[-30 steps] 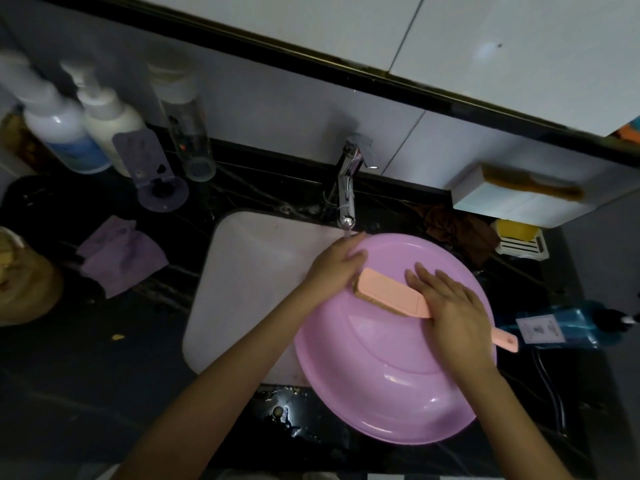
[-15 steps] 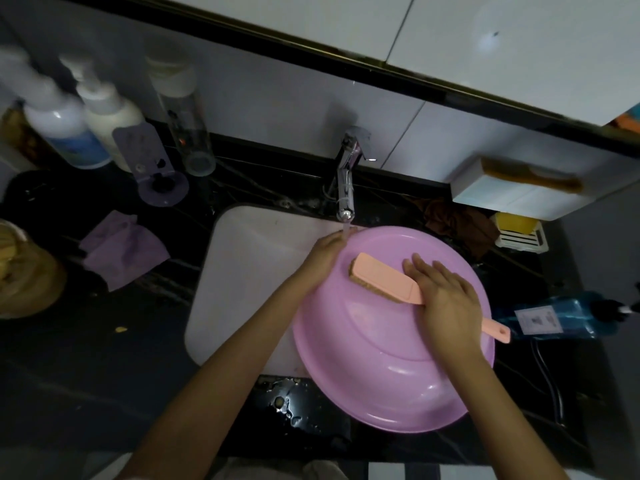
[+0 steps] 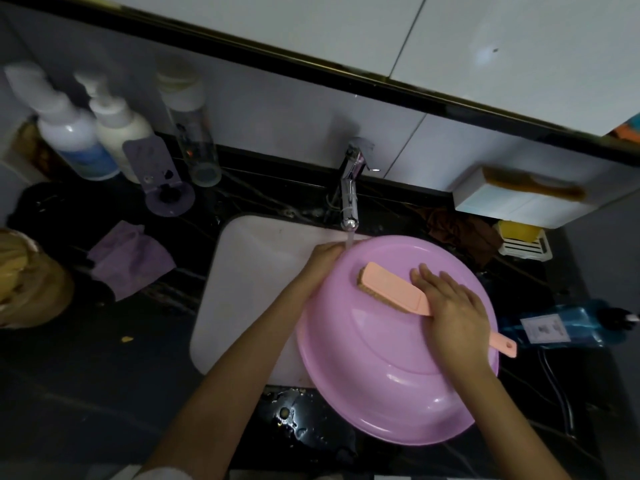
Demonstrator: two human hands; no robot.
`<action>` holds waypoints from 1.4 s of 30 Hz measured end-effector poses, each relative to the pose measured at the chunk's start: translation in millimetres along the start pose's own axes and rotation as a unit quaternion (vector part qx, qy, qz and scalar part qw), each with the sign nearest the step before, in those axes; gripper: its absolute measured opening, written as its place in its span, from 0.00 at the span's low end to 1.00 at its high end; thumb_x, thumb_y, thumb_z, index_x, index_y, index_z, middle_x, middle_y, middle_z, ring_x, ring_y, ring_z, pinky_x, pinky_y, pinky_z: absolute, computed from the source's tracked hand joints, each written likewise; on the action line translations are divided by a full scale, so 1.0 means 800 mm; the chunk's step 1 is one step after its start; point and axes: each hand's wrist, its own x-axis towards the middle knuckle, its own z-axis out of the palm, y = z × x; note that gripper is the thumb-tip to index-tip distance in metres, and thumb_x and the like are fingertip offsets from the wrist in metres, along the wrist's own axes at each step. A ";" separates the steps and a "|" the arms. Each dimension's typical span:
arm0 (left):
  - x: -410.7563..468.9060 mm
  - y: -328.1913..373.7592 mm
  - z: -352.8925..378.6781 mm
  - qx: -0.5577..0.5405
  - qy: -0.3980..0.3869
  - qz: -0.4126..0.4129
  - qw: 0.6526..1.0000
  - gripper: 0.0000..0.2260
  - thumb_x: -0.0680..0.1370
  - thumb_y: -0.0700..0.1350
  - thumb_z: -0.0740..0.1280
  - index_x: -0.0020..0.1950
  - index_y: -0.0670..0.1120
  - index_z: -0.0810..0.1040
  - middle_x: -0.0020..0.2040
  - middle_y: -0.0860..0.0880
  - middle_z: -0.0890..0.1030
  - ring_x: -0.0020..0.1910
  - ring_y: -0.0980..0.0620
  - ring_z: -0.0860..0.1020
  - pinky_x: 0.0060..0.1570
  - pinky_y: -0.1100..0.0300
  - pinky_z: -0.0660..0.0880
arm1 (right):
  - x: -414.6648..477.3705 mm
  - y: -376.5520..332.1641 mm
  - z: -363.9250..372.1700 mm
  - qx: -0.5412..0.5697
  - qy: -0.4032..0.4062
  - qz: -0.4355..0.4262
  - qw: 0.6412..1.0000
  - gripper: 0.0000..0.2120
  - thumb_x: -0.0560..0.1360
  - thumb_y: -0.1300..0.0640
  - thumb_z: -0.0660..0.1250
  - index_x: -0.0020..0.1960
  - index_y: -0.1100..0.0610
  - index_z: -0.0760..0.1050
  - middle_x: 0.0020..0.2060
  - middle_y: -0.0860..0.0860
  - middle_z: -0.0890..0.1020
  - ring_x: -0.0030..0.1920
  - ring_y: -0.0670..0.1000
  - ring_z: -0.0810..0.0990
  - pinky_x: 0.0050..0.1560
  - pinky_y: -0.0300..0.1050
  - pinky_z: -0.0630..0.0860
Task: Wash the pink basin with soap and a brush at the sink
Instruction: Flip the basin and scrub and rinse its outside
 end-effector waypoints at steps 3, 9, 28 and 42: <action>-0.022 -0.026 -0.010 -0.027 0.079 -0.030 0.996 0.08 0.74 0.45 0.67 0.47 0.45 0.84 0.42 0.49 0.84 0.39 0.55 0.80 0.37 0.64 0.75 | 0.003 -0.005 0.001 -0.003 0.008 0.005 1.000 0.26 0.70 0.60 0.50 0.62 0.54 0.78 0.60 0.52 0.80 0.60 0.57 0.78 0.59 0.57 0.72; -0.030 -0.011 0.007 0.000 0.009 0.040 0.999 0.11 0.79 0.46 0.61 0.57 0.53 0.81 0.52 0.56 0.83 0.52 0.59 0.80 0.52 0.65 0.76 | -0.008 0.001 0.007 0.010 0.012 0.018 1.000 0.28 0.70 0.60 0.48 0.64 0.55 0.76 0.62 0.52 0.79 0.62 0.58 0.77 0.60 0.58 0.72; -0.068 -0.068 -0.074 0.177 0.166 0.030 0.970 0.12 0.79 0.39 0.60 0.60 0.46 0.78 0.57 0.47 0.78 0.53 0.49 0.77 0.54 0.58 0.74 | 0.001 -0.015 -0.001 0.003 -0.028 0.047 0.998 0.24 0.71 0.69 0.65 0.65 0.56 0.75 0.63 0.53 0.77 0.64 0.58 0.75 0.63 0.60 0.68; -0.018 -0.029 -0.035 -0.031 0.009 -0.075 0.997 0.15 0.76 0.50 0.54 0.49 0.44 0.76 0.44 0.43 0.78 0.42 0.47 0.76 0.41 0.60 0.70 | 0.002 0.005 -0.017 -0.070 -0.013 -0.038 0.997 0.25 0.68 0.61 0.54 0.62 0.58 0.78 0.56 0.59 0.81 0.52 0.60 0.81 0.45 0.54 0.78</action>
